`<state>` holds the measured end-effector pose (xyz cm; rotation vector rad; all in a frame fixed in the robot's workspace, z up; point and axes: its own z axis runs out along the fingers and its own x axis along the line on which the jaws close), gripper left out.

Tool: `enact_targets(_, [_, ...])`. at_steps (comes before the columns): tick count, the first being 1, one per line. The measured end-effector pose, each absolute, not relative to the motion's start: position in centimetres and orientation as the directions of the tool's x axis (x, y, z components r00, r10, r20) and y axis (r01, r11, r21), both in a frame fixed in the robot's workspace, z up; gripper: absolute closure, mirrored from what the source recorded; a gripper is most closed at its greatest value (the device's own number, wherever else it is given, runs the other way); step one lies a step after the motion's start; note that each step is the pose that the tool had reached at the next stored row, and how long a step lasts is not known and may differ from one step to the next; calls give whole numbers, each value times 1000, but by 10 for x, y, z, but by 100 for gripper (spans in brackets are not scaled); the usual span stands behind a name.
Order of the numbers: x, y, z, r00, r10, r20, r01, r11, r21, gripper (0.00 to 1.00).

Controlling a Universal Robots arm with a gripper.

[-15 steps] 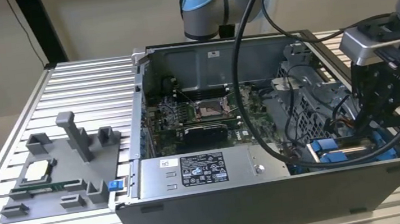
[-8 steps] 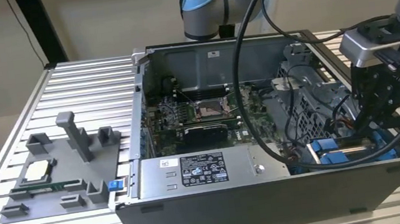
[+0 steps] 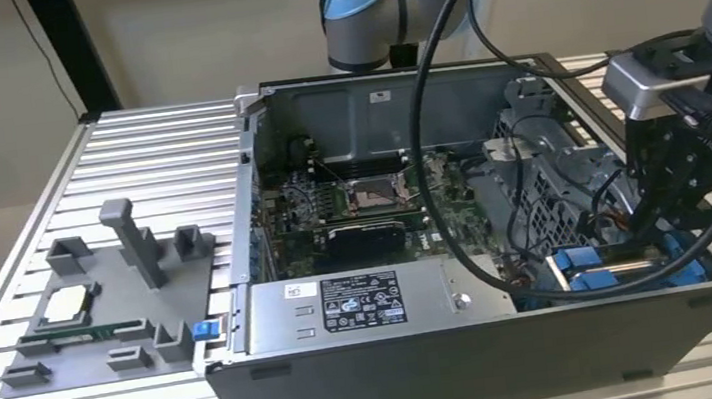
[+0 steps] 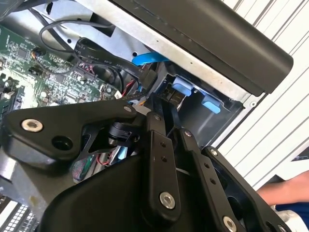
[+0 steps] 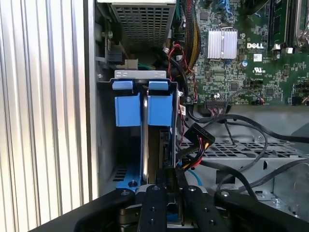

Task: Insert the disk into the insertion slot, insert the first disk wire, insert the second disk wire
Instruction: 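Insert the first disk wire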

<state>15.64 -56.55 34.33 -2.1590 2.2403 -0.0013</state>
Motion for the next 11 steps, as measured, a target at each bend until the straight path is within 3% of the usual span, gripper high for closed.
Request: enact_targets(11, [156, -565, 341, -57, -998, -21, -998, 57, -22, 100])
